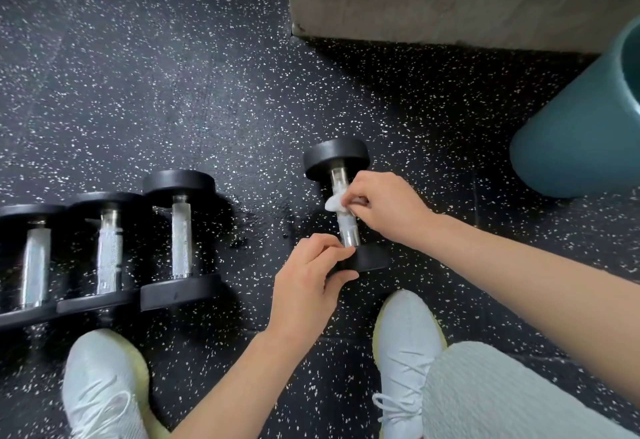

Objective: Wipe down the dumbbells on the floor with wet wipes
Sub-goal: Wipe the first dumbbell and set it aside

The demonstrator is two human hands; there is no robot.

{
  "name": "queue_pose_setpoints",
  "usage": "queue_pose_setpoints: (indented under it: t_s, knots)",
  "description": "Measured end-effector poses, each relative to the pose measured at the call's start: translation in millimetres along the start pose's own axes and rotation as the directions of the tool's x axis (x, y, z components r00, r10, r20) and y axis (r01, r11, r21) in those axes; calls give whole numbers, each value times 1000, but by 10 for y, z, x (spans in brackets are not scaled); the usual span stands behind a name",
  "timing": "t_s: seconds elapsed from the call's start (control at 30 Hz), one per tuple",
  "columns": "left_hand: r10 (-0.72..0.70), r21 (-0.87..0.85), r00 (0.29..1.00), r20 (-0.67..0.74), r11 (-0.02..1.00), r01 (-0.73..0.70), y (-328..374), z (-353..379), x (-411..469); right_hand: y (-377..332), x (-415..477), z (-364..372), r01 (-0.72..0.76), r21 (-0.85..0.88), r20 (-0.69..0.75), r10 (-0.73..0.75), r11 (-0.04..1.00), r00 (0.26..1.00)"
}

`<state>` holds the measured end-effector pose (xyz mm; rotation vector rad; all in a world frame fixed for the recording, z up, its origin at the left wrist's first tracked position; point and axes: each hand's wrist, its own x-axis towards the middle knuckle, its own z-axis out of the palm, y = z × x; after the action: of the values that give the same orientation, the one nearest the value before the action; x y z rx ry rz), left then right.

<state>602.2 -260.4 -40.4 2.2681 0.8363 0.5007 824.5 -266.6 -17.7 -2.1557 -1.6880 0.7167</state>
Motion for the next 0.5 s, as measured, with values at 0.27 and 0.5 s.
queue_pose_setpoints:
  t_s: [0.27, 0.5]
  knots:
    - [-22, -38, 999, -45, 999, 21, 32, 68, -1, 28, -124, -34, 47, -35, 46, -45, 998, 998]
    - [26, 3, 999, 32, 1000, -26, 36, 49, 51, 128, 8, -62, -10, 50, -55, 13, 999, 998]
